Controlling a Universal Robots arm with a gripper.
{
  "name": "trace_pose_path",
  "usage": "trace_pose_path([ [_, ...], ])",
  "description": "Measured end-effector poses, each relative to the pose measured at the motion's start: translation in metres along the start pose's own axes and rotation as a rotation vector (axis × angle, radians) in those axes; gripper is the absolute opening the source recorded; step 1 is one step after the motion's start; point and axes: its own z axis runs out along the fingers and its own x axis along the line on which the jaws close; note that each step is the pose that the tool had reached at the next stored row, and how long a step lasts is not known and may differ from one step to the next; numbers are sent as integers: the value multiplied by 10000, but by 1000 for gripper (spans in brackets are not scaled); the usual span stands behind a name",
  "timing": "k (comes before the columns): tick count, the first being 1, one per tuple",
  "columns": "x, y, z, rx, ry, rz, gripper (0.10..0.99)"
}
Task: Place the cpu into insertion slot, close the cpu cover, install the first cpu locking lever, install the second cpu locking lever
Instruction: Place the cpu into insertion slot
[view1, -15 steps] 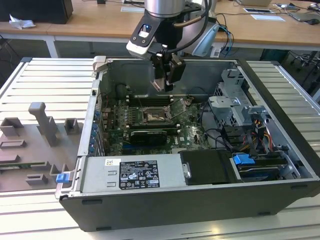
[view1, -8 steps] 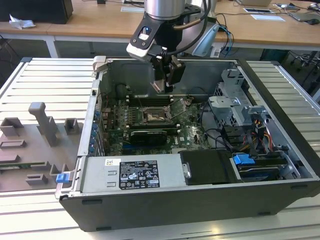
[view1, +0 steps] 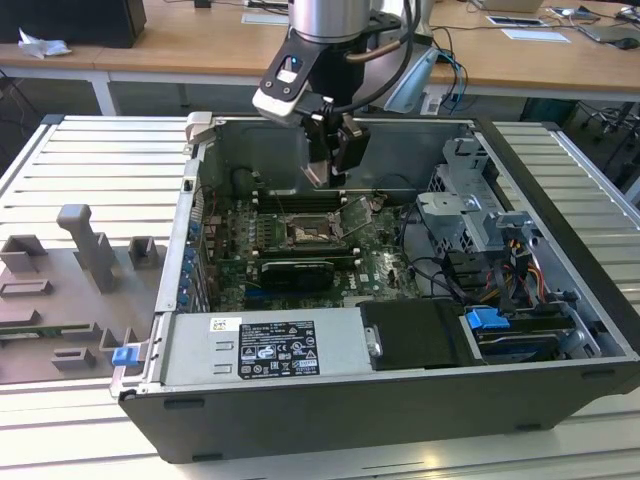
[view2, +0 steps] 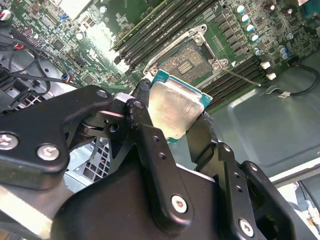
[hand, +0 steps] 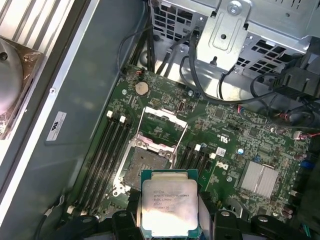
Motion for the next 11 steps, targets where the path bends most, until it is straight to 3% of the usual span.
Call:
trace_pose_path([
  [5, -1, -6, 62, 8, -24, 306, 541],
  [11, -2, -10, 116, 107, -5, 513, 541],
])
